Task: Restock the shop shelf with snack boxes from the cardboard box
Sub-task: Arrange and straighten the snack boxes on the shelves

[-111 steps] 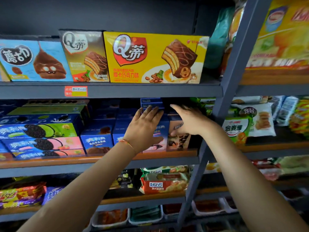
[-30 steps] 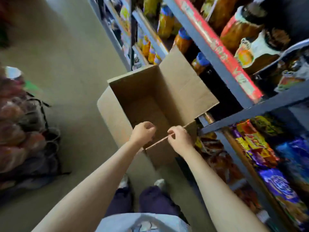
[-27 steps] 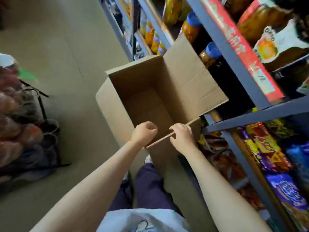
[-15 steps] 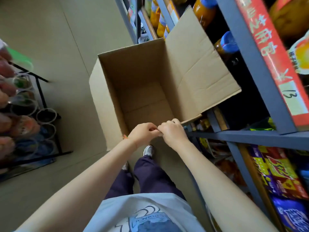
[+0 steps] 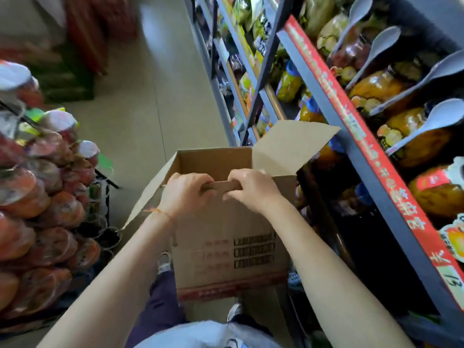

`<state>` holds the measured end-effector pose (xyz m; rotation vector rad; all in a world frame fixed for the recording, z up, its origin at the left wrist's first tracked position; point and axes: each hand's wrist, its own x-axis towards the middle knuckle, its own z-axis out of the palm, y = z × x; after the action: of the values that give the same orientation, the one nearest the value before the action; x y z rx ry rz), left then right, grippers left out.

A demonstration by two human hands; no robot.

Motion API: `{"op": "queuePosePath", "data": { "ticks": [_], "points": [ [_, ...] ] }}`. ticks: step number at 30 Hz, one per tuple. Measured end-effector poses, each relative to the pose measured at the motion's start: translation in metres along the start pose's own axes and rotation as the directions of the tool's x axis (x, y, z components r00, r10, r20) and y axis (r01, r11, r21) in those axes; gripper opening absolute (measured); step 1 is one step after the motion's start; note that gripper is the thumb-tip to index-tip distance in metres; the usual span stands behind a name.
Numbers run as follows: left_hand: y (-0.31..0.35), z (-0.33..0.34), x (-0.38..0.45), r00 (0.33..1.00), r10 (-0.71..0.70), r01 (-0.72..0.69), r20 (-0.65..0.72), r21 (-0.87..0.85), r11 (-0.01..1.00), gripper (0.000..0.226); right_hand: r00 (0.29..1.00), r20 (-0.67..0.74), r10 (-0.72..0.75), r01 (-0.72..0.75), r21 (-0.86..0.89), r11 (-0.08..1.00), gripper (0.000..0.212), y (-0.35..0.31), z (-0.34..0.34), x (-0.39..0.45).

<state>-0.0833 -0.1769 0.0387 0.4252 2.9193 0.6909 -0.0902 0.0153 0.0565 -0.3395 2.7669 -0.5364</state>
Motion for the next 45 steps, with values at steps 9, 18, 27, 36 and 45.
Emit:
{"op": "queuePosePath", "data": {
  "ticks": [9,18,27,36,45],
  "points": [
    [-0.12,-0.126,0.111,0.984,-0.165,0.135,-0.072,-0.314,0.94,0.036,0.919,-0.382,0.102,-0.126,-0.039,0.991,0.062,-0.098,-0.05,0.154],
    [-0.173,-0.184,0.192,0.913,-0.246,0.138,-0.325,-0.321,0.937,0.035,0.787,-0.614,0.063,-0.022,0.075,0.997,0.057,-0.137,-0.086,0.267],
    [-0.188,-0.243,0.35,0.87,-0.152,0.054,-0.47,-0.217,0.975,0.034,0.733,-0.671,0.111,0.007,0.17,0.985,0.059,-0.115,-0.17,0.404],
    [-0.225,-0.288,0.507,0.824,-0.142,0.051,-0.548,-0.177,0.983,0.034,0.753,-0.645,0.134,0.025,0.231,0.973,0.059,-0.106,-0.255,0.546],
    [-0.358,-0.312,0.69,0.811,-0.269,0.112,-0.519,-0.313,0.943,0.042,0.804,-0.578,0.143,0.048,0.303,0.952,0.055,-0.128,-0.285,0.775]
  ]
}}
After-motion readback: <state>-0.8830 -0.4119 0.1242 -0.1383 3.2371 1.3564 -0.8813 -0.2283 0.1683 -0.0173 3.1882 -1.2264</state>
